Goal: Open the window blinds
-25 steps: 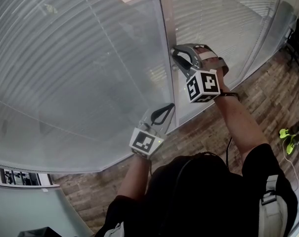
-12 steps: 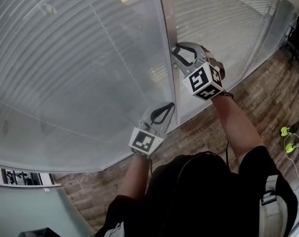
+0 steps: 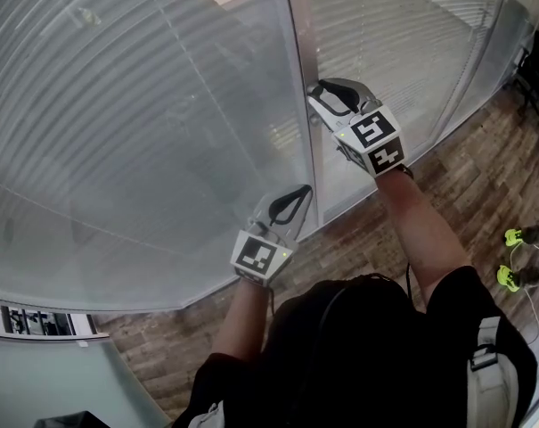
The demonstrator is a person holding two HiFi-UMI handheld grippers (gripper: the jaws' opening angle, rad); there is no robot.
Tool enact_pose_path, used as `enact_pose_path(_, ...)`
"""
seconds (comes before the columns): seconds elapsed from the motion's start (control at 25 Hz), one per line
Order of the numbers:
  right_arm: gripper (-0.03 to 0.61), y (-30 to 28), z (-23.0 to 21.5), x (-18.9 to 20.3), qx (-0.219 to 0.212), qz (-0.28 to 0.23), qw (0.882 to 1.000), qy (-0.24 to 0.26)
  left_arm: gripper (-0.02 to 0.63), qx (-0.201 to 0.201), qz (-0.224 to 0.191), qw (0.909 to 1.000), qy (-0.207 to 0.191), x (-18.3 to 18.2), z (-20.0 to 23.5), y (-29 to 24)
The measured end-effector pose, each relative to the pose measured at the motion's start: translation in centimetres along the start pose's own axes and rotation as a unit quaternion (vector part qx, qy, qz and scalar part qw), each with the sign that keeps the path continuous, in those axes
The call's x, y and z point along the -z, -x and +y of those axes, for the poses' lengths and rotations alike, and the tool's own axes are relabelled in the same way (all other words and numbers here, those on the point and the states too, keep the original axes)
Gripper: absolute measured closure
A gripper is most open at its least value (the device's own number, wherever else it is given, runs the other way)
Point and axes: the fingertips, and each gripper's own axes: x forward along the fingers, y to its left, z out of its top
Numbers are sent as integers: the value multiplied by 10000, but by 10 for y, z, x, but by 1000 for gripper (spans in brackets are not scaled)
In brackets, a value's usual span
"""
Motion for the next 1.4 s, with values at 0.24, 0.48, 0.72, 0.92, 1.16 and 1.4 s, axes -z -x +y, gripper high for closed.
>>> enact_pose_path(0.24,449,0,-5,4,-11,-164,9972,-725,611,39,-22,9999,108,0,-2,-2)
enact_pose_path(0.48,448,2,-8,1,63,-507,9768,-2081,609,11,60,10000,25,5,0,1)
enact_pose_path(0.72,449,2,-8,0,157,-569,9690,-2400,610,56,-17,10000,69,5,-3,-1)
enact_pose_path(0.92,449,1,-8,1,153,-542,9708,-2333,609,73,-51,9999,107,-1,-2,-1)
enact_pose_path(1.16,445,0,-8,1,143,-557,9722,-2269,611,98,-59,9999,29,-5,-3,-3)
enact_pose_path(1.4,337,7,-1,9,141,-277,9903,-1352,610,88,100,9999,1,0,-8,0)
